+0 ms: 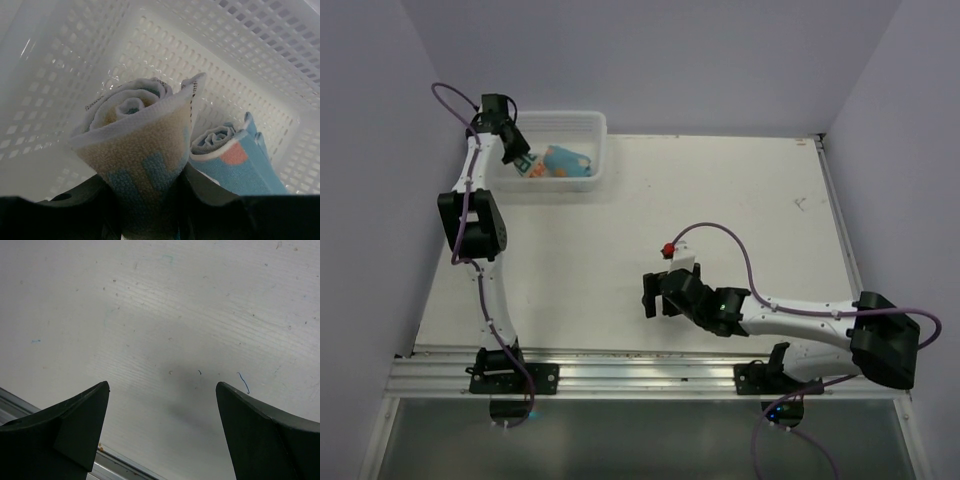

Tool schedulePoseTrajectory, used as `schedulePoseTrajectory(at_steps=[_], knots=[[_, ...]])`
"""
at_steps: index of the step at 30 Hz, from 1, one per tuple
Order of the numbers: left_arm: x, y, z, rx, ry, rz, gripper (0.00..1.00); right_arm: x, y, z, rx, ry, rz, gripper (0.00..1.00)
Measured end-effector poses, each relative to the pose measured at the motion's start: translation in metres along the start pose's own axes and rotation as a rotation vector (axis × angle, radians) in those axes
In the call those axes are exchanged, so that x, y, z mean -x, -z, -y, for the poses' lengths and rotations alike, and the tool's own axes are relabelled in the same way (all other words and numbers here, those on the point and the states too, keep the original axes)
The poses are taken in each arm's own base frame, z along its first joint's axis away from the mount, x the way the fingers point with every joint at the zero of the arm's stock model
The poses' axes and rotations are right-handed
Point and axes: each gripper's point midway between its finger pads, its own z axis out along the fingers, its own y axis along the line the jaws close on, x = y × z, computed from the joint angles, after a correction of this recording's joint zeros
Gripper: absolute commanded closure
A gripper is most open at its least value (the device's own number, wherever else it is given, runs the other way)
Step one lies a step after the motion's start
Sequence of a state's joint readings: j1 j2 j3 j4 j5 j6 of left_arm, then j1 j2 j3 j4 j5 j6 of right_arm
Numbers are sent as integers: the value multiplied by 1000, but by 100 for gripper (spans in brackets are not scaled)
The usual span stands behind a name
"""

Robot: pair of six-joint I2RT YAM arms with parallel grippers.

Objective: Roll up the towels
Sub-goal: Place the rolled towel into the container

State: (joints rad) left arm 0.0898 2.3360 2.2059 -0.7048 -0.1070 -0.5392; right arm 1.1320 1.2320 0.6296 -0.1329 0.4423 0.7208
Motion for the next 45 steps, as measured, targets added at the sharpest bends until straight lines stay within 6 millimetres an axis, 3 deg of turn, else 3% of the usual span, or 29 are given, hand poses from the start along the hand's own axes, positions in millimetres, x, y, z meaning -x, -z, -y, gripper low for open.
schedulePoseTrajectory(at_steps=[9, 17, 22, 45], knots=[[-11, -28, -12, 6, 13, -32, 66, -10, -21, -5, 1, 19, -61, 8], [-34, -60, -24, 19, 18, -81, 58, -12, -35, -5, 0, 2, -94, 9], [-30, -62, -26, 10, 25, -76, 45, -13, -41, -5, 2, -5, -107, 9], [-27, -71, -32, -21, 33, -52, 15, -17, -65, -20, 47, 5, -167, 9]])
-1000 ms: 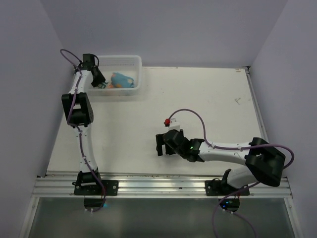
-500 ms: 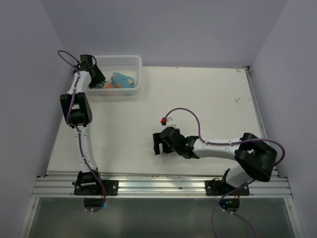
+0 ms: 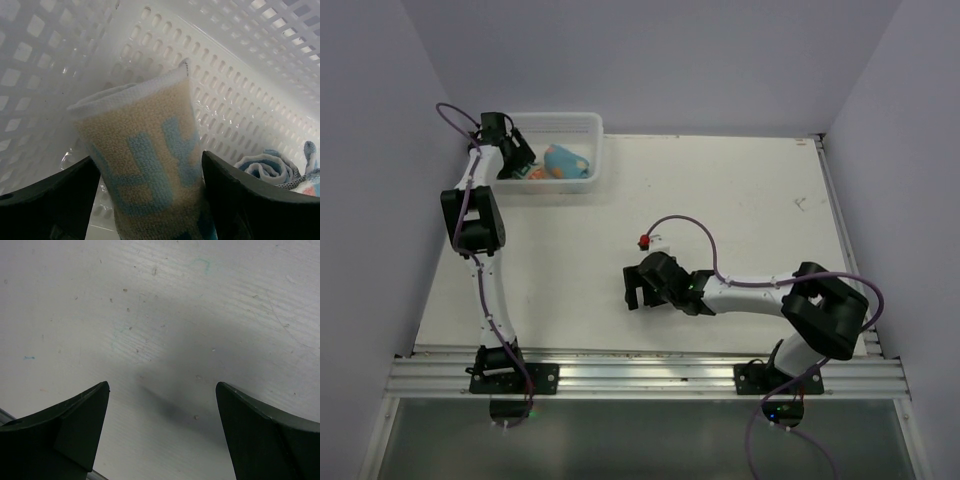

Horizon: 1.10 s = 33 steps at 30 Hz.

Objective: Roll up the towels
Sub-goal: Place the rolled towel into the container

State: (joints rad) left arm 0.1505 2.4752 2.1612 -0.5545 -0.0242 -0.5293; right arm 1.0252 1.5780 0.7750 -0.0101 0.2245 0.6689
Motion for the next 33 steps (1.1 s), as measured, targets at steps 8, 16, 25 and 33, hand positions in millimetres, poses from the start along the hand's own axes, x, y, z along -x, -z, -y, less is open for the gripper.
schedulePoseTrajectory(at_steps=[8, 16, 25, 33], knots=[[1, 5, 3, -18, 3, -5, 13, 6, -2, 0, 9, -7, 1, 9], [18, 25, 9, -45, 8, 29, 10, 5, -1, -2, 21, -3, -7, 8], [25, 45, 13, -53, 7, 34, 8, 13, -1, -6, 35, -9, 3, 8], [55, 126, 34, -130, -59, 112, 5, 49, 5, -17, 42, 12, 50, 7]])
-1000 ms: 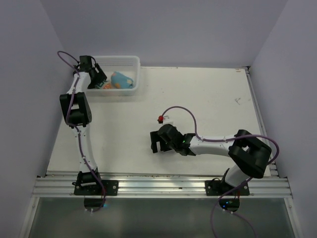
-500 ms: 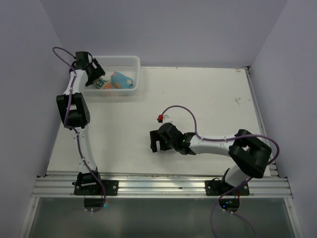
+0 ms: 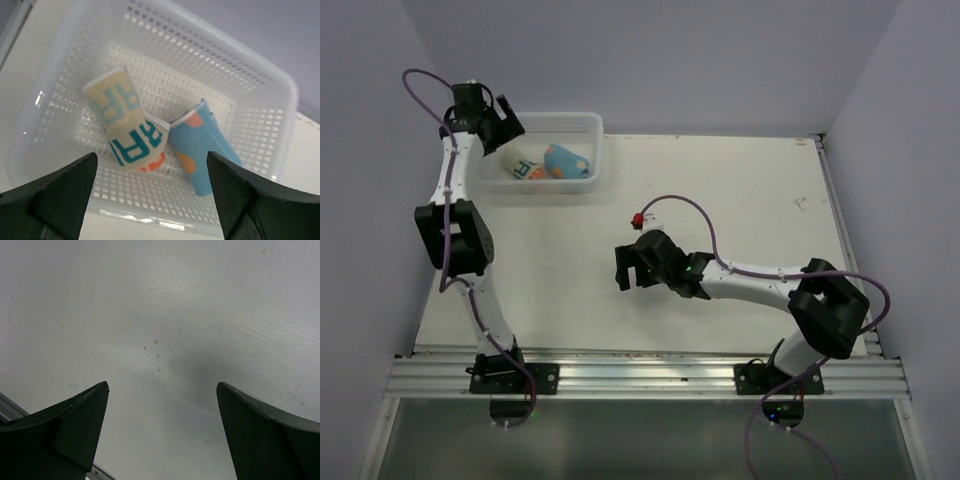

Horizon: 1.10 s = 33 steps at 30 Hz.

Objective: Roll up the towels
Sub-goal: Place the rolled towel into the container

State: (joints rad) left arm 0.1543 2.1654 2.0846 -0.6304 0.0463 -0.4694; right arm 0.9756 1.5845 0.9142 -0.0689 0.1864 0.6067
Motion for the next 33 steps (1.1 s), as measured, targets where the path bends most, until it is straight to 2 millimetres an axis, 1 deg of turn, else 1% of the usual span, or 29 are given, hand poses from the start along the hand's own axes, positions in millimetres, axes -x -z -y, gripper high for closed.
schedulePoseTrajectory(at_steps=[2, 3, 5, 6, 7, 8, 9, 10, 11, 12, 13, 15, 17, 19, 20, 21, 24, 28, 30, 33], knots=[[18, 43, 14, -33, -30, 62, 5, 23, 3, -5, 4, 0, 37, 5], [27, 70, 23, -58, -48, 109, 5, 35, 5, -7, 5, -2, 56, 4], [35, 127, 40, -110, -84, 190, 4, 56, 10, -6, -5, -9, 94, 1], [37, 157, 50, -146, -107, 246, 4, 64, 14, -2, -17, -13, 109, 1], [33, 184, 56, -178, -124, 291, 3, 71, 20, 3, -32, -17, 121, 1], [25, 204, 59, -199, -140, 319, 3, 76, 25, 8, -47, -22, 129, 1], [12, 227, 62, -224, -157, 344, 1, 82, 33, 15, -69, -30, 143, 1], [-2, 244, 64, -255, -171, 364, 1, 89, 43, 23, -96, -38, 157, 1], [-21, 258, 66, -288, -185, 375, 1, 99, 56, 33, -129, -47, 178, 1], [-36, 268, 66, -310, -195, 370, 1, 108, 68, 40, -154, -52, 202, 1], [-46, 271, 65, -323, -201, 364, 1, 114, 79, 46, -174, -55, 224, 1], [-66, 274, 65, -348, -216, 349, 1, 129, 109, 60, -217, -64, 291, 1], [-89, 267, 65, -366, -234, 315, 1, 139, 138, 70, -241, -73, 358, 1], [-121, 258, 64, -375, -262, 253, 1, 142, 164, 81, -265, -81, 416, 1], [-135, 254, 64, -377, -278, 226, 1, 141, 174, 88, -281, -87, 438, 1], [-143, 252, 63, -373, -291, 211, 1, 138, 181, 96, -302, -90, 449, 1], [-163, 244, 56, -356, -323, 188, 1, 123, 188, 117, -369, -92, 449, 1], [-184, 236, 37, -320, -343, 170, 1, 94, 183, 140, -457, -65, 383, 1], [-186, 234, 33, -307, -351, 172, 1, 88, 185, 147, -493, -56, 366, 1], [-182, 238, 31, -299, -353, 199, 1, 88, 189, 156, -543, -54, 375, 1]])
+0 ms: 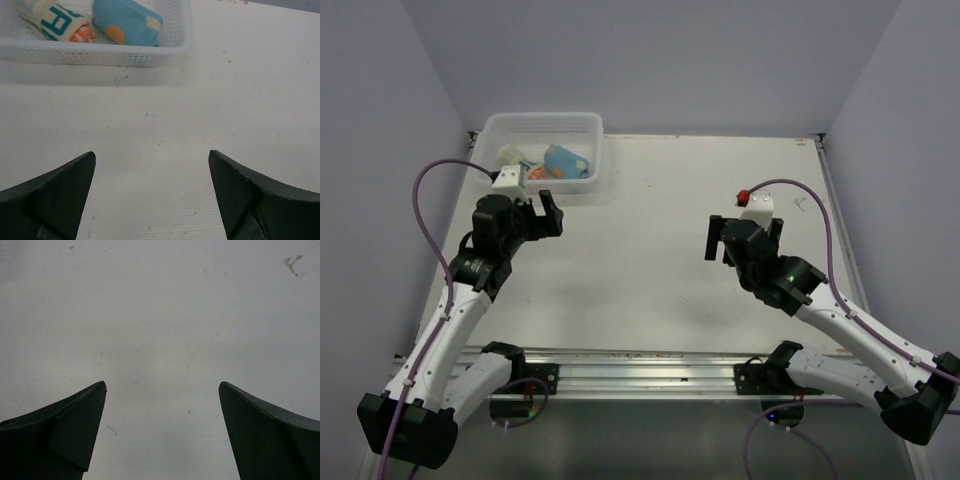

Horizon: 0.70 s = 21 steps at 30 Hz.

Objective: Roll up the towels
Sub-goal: Place the rolled towel into the container

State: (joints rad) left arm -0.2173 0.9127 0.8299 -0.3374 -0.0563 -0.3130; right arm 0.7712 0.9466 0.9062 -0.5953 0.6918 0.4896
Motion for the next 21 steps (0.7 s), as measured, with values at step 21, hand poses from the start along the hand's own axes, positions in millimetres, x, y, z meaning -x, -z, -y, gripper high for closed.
schedulePoseTrajectory(at_steps=[21], knots=[[6, 2, -10, 50, -17, 39, 1, -35, -23, -2, -34, 22, -56, 1]])
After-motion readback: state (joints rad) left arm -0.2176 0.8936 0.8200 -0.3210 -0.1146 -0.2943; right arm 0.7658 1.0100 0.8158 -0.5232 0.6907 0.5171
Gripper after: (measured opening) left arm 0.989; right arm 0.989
